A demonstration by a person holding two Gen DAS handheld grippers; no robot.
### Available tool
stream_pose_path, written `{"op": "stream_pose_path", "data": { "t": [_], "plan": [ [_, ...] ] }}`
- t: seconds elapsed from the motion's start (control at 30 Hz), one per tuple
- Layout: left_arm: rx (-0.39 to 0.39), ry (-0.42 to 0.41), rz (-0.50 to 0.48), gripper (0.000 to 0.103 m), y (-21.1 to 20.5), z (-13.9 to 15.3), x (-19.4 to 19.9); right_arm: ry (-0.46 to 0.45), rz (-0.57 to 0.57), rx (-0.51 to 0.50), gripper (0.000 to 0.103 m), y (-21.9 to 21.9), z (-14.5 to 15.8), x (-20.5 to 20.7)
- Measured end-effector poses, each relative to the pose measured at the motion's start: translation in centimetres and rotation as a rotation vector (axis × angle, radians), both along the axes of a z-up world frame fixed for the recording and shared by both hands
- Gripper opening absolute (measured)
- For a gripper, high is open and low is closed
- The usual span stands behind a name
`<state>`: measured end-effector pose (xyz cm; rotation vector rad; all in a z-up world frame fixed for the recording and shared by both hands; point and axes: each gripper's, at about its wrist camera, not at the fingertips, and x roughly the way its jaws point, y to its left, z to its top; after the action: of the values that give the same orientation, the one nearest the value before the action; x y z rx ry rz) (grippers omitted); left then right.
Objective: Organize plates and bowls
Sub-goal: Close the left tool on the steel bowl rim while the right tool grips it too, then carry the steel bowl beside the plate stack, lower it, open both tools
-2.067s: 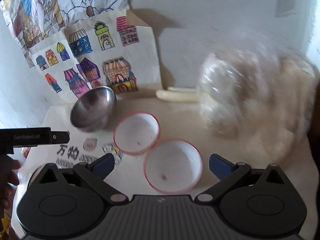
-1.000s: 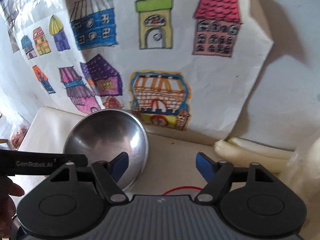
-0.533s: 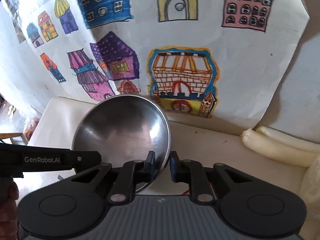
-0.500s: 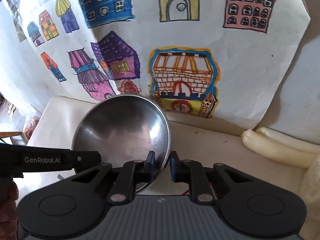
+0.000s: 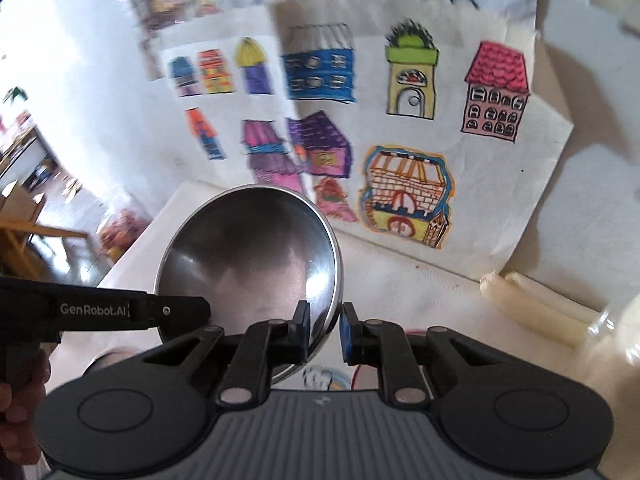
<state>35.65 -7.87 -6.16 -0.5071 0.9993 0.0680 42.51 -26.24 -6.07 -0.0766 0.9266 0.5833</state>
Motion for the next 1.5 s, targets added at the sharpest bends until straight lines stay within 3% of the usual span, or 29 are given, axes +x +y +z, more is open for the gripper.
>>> {"op": "stream_pose_path", "data": {
  "t": [0.33,0.7,1.03,1.5],
  "plan": [
    [-0.007,0.009,0.008,0.014,-4.5,1.9,-8.5,0.015,0.098,0.005,0.018,-4.5,2.4,-7.1],
    [-0.011,0.122,-0.108,0.014,-8.7,-1.2,-14.8,0.134,0.067,-0.007,0.019,-10.4,0.5,-13.9],
    [-0.009,0.203,-0.160,0.015,-9.9,-3.0,-16.7,0.231,0.052,-0.010,0.019,-12.5,-1.1,-16.4],
    [0.016,0.289,-0.180,0.018,-10.3,-5.1,-16.5,0.305,0.069,-0.040,0.019,-11.9,-3.6,-16.7]
  ]
}}
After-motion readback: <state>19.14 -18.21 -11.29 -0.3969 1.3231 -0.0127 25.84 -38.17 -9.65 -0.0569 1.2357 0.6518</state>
